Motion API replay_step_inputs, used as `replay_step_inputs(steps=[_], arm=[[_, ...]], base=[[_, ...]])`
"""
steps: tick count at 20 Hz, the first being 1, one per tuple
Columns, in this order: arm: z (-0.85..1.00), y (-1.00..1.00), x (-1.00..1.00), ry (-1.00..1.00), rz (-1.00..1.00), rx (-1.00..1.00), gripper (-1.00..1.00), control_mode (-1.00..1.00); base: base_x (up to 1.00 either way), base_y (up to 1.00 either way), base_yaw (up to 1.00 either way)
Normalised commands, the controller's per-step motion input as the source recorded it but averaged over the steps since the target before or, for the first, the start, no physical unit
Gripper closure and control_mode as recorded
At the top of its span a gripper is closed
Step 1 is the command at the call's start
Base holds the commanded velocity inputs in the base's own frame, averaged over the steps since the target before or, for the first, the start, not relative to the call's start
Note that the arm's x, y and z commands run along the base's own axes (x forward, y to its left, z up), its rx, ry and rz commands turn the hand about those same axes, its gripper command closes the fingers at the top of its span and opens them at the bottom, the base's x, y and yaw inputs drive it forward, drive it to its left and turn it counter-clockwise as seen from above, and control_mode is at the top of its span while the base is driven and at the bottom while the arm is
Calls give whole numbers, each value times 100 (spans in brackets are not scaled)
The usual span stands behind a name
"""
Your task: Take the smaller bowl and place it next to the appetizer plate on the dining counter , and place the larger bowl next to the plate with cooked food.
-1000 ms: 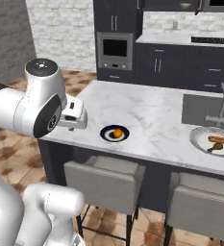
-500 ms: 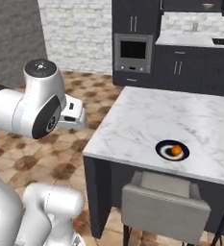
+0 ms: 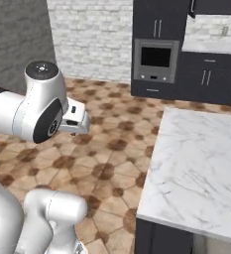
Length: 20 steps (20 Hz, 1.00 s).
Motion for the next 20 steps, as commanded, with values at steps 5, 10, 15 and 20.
replay_step_inputs(steps=[5,10,15,20], arm=[[0,0,0,0,0,0,-100,100],[0,0,0,0,0,0,-100,100],[0,0,0,0,0,0,-100,100],[0,0,0,0,0,0,-100,100]], base=[[100,58,-2],[100,1,-11],[100,0,-14],[100,0,-12]])
